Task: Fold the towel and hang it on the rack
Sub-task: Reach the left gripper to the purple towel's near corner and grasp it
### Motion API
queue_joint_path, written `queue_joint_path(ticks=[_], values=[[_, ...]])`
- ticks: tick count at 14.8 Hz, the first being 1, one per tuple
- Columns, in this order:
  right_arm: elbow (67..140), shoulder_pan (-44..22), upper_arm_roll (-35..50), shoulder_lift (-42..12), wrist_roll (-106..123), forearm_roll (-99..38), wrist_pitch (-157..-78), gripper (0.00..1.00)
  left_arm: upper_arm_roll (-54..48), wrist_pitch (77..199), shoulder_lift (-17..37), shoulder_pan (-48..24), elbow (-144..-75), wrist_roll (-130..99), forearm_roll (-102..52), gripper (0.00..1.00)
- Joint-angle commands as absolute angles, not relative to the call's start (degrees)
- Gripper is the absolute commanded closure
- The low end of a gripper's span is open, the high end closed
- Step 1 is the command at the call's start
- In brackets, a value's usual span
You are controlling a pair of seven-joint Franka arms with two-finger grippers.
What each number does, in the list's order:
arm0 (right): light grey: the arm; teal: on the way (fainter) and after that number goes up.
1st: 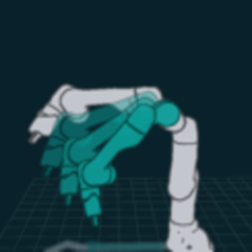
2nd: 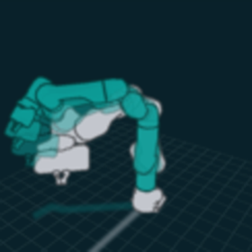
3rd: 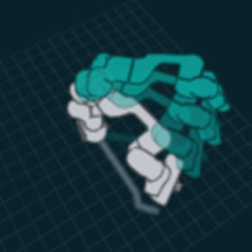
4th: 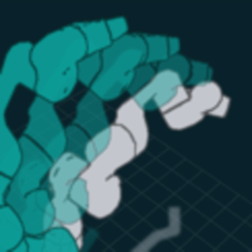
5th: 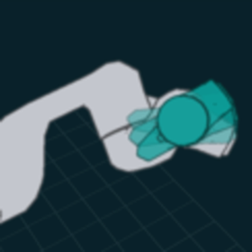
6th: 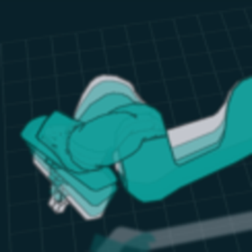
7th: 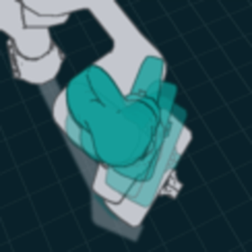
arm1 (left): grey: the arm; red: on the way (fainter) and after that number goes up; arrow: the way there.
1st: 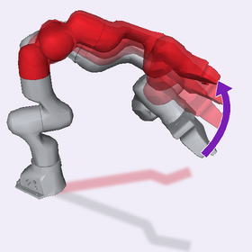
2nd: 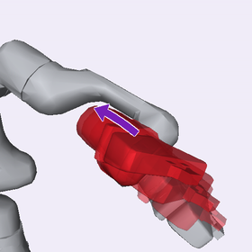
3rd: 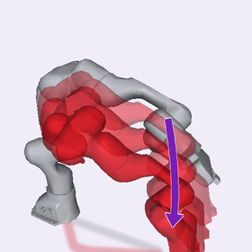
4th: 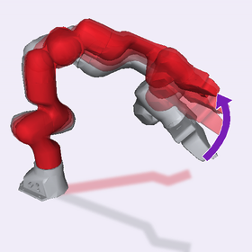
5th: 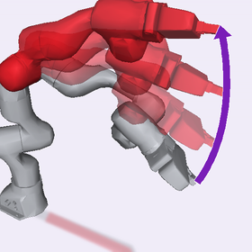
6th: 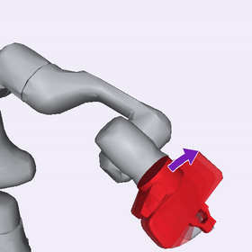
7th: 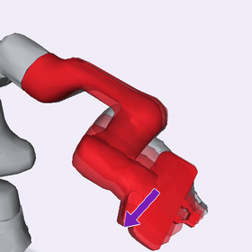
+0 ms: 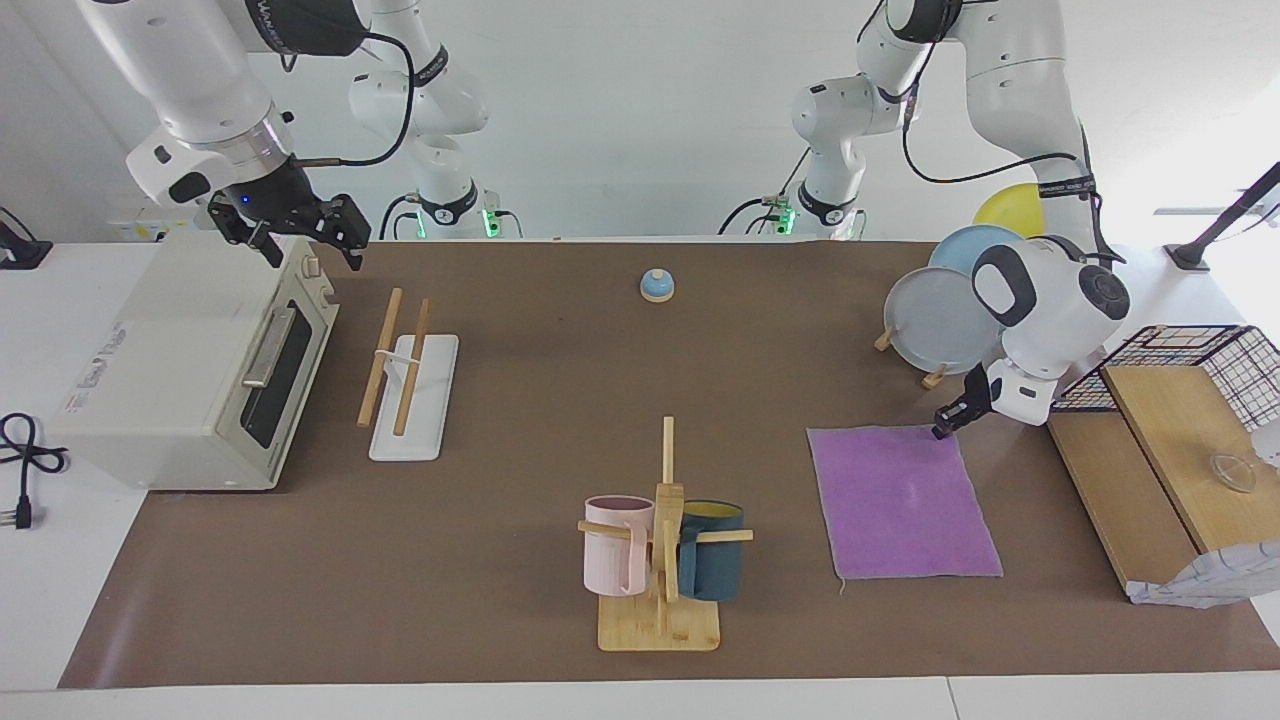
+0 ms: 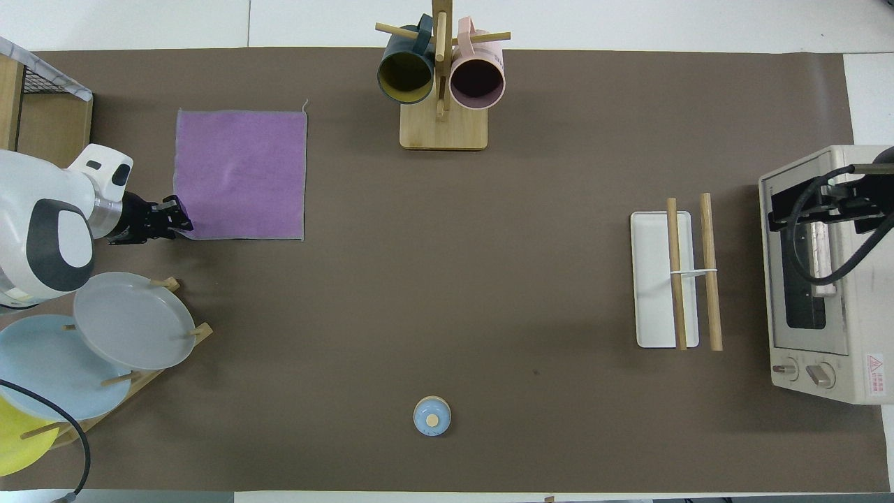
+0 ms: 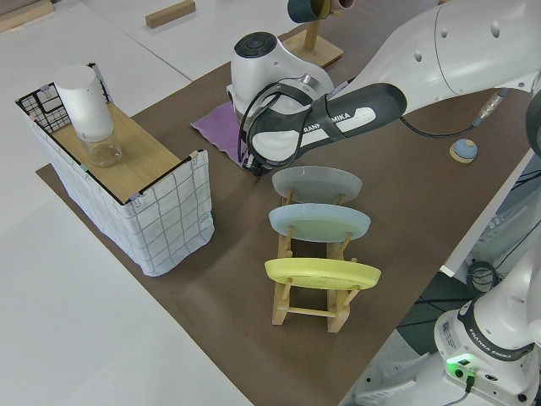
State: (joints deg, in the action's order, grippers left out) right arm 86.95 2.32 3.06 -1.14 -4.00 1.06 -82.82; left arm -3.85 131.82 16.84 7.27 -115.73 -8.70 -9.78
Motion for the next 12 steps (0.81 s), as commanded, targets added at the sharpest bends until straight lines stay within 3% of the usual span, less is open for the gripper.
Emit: queue_joint_path(ticks=[1,12], values=[[87.5,2.8,3.2,-0.3,-2.5,0.0,-82.3,0.0,-3.9,132.7,16.6,7.6,-116.5,-8.4,-10.5,1.0],[87.5,2.8,3.2,-0.3,-2.5,0.0,-82.3,0.0,-3.7,130.2,12.9,6.2,-114.9,5.4,-9.1,1.0]])
